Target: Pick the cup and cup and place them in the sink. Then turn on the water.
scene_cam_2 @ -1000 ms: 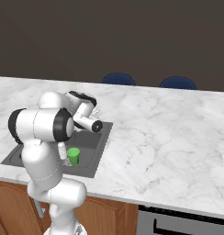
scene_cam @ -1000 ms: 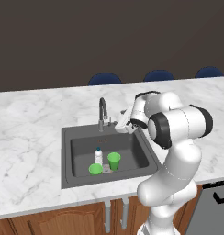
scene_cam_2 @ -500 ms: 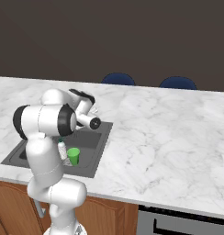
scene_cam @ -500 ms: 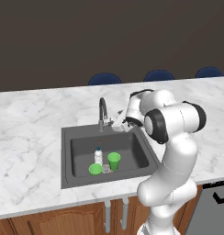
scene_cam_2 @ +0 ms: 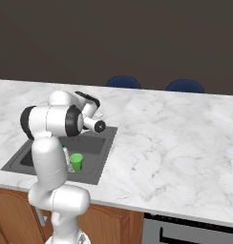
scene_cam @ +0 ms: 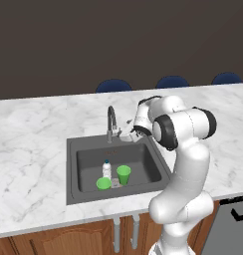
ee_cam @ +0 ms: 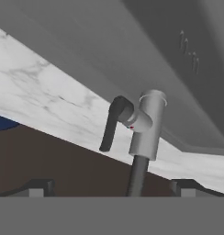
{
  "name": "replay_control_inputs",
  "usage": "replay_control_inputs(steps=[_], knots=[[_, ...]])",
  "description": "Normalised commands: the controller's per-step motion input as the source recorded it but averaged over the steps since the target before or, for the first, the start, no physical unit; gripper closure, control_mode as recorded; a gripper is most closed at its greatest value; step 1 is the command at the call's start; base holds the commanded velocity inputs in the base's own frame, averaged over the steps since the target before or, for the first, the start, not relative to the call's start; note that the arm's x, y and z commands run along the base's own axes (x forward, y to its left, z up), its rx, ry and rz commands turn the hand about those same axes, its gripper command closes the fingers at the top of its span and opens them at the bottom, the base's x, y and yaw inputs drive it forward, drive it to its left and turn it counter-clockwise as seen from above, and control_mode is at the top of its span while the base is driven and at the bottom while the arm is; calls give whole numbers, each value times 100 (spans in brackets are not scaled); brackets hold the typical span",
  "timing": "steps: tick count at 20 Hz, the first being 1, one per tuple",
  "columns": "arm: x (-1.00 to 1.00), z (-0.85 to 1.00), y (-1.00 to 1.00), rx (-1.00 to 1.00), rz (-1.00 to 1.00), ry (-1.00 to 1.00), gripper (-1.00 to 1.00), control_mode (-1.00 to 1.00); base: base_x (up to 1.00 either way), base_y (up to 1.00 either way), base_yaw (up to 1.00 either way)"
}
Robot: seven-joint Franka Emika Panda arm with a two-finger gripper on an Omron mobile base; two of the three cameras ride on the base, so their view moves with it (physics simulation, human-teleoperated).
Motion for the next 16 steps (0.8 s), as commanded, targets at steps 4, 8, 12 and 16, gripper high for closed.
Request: replay_control_inputs(steps=[4, 8, 12, 16], knots=[[27, -19, 0, 0, -1, 0, -100, -100, 0, 0, 0], [29, -23, 0, 0, -1, 0, -100, -100, 0, 0, 0], [29, -24, 0, 0, -1, 0, -100, -100, 0, 0, 0], [31, -20, 0, 0, -1, 0, -100, -100, 0, 0, 0]])
